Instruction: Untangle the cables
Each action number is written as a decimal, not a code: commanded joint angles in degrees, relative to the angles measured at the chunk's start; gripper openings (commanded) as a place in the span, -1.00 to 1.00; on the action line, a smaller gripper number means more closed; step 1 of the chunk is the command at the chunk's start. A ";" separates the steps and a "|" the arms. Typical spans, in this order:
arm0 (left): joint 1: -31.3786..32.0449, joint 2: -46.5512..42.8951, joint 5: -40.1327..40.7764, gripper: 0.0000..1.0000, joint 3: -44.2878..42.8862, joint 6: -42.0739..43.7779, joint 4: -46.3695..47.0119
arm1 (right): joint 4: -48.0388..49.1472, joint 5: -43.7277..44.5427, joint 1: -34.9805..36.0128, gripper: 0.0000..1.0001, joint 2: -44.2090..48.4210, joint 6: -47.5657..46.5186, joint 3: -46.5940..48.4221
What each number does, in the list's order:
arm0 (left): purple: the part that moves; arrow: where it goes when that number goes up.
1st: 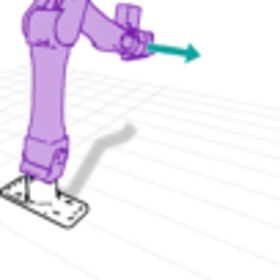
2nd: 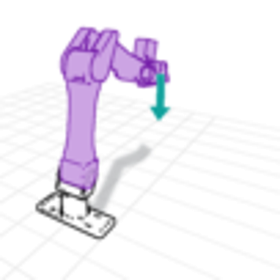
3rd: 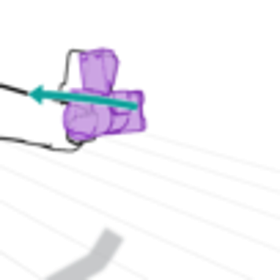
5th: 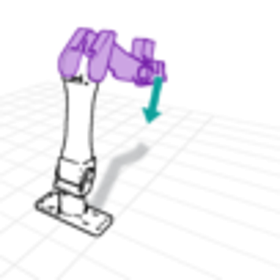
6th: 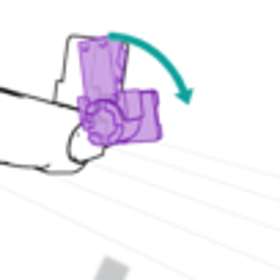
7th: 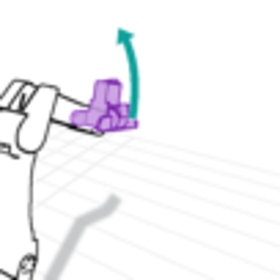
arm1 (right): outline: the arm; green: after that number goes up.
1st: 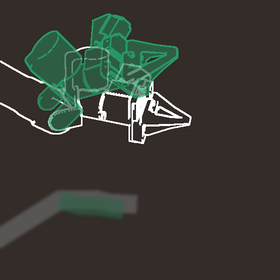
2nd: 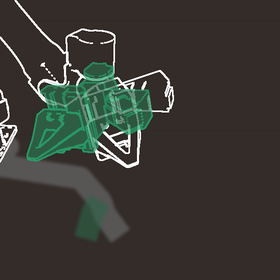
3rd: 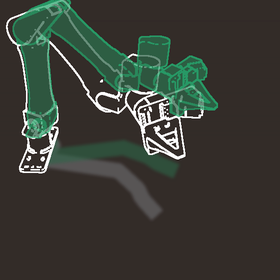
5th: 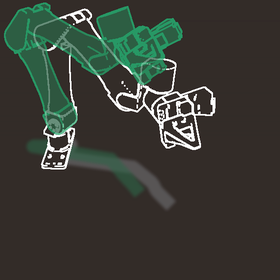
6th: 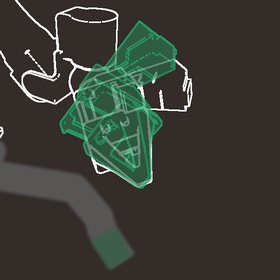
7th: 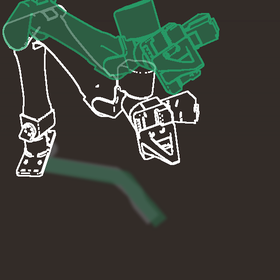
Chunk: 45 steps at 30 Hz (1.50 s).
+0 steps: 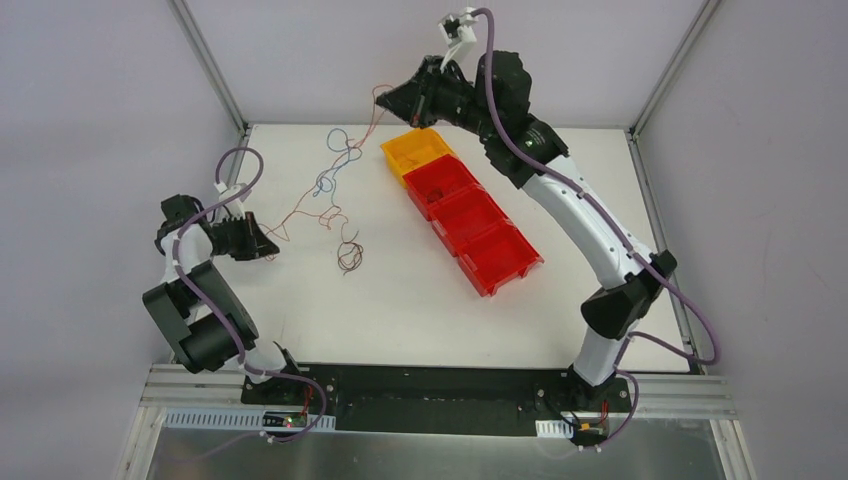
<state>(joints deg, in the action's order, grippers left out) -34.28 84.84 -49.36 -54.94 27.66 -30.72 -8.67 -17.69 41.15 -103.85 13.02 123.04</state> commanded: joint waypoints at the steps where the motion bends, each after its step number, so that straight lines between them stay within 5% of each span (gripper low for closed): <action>1: -1.93 -5.26 -4.74 -1.00 -2.84 3.52 -9.98 | 4.75 -11.03 -0.30 -1.00 9.59 14.50 -16.21; 3: -1.86 -7.17 -5.42 -1.00 -3.33 2.83 -11.06 | 4.21 -13.83 0.67 -1.00 11.90 14.24 -28.12; 8: -1.78 -7.89 -1.33 -1.00 -2.25 6.24 -14.49 | -2.00 -9.97 0.97 -1.00 15.58 -3.94 -47.83; 9: -1.77 -7.44 -0.81 -1.00 -2.09 6.85 -15.24 | -4.49 -9.80 0.80 -0.90 14.55 -7.20 -48.78; 12: -0.95 -5.22 0.25 -1.00 -1.47 6.74 -16.64 | -15.37 -9.58 0.91 0.05 8.74 -13.37 -44.55; 15: 1.14 -2.23 1.44 -1.00 -1.64 5.28 -18.06 | -15.99 -11.89 1.52 0.33 6.64 -15.53 -41.39; 24: 4.50 0.97 6.50 -1.00 -0.41 2.20 -18.71 | -11.04 -10.71 8.67 0.31 -0.56 -23.62 -34.82; 39: 4.49 3.41 6.98 -1.00 -1.39 2.61 -18.79 | -6.29 -3.08 10.25 0.44 -19.75 -26.62 -21.95; 45: 4.49 4.19 8.05 -1.00 -2.35 2.33 -18.77 | -1.85 0.77 10.49 0.35 -25.94 -31.55 -20.00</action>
<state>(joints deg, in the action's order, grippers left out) -29.69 88.97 -42.26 -55.68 30.13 -47.51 -15.22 -20.05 51.20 -127.28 -13.17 100.49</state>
